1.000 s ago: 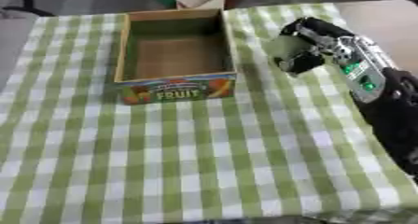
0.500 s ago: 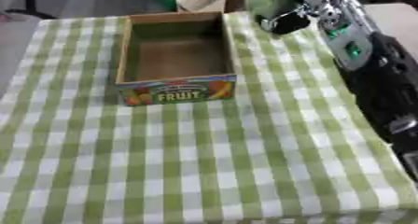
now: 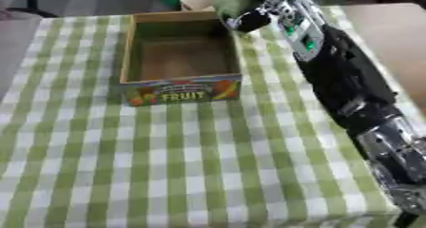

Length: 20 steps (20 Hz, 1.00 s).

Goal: Pick up objects on the table and place them in the box.

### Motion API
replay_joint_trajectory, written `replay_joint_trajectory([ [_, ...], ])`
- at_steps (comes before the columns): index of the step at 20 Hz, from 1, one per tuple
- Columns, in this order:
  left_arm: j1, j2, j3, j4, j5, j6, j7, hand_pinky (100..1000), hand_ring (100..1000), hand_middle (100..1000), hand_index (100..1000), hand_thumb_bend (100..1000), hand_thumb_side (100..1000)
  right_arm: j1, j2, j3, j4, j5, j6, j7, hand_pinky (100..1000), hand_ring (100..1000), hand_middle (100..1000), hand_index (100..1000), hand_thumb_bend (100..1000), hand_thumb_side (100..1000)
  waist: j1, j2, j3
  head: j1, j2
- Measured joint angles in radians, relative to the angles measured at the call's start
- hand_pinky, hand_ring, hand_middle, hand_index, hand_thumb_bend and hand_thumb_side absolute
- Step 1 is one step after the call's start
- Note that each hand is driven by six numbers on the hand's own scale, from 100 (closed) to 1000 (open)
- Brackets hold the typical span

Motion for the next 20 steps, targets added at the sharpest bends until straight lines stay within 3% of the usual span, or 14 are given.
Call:
replay_joint_trajectory([
  [8,0.000,-0.007,-0.011,0.003,0.000,0.003,-0.010,601,787,736,728,197,210,-0.038,0.105,0.024,0.077,0.122,-0.055,0.009,402,419,447,559,100,188,0.005,0.000,0.012,-0.026,-0.001],
  [12,-0.001,-0.013,-0.011,0.005,0.000,0.002,-0.012,601,787,736,728,197,209,-0.039,0.142,0.027,0.113,0.186,-0.070,0.023,525,584,603,711,100,209,0.010,0.000,0.017,-0.037,-0.001],
  [14,-0.001,-0.013,-0.011,0.005,0.000,0.002,-0.013,601,787,736,728,198,209,-0.038,0.155,0.028,0.127,0.201,-0.078,0.033,651,729,728,820,173,204,0.011,0.000,0.019,-0.039,-0.001],
  [17,-0.002,-0.013,-0.011,0.005,0.000,0.002,-0.013,601,787,736,728,197,210,-0.034,0.165,0.031,0.137,0.222,-0.086,0.050,836,912,888,922,322,367,0.013,0.001,0.020,-0.040,-0.002],
  [20,-0.002,-0.013,-0.011,0.005,0.000,0.002,-0.013,601,787,736,728,197,210,-0.033,0.165,0.033,0.137,0.235,-0.087,0.057,886,949,952,952,381,444,0.014,0.001,0.018,-0.043,-0.002],
])
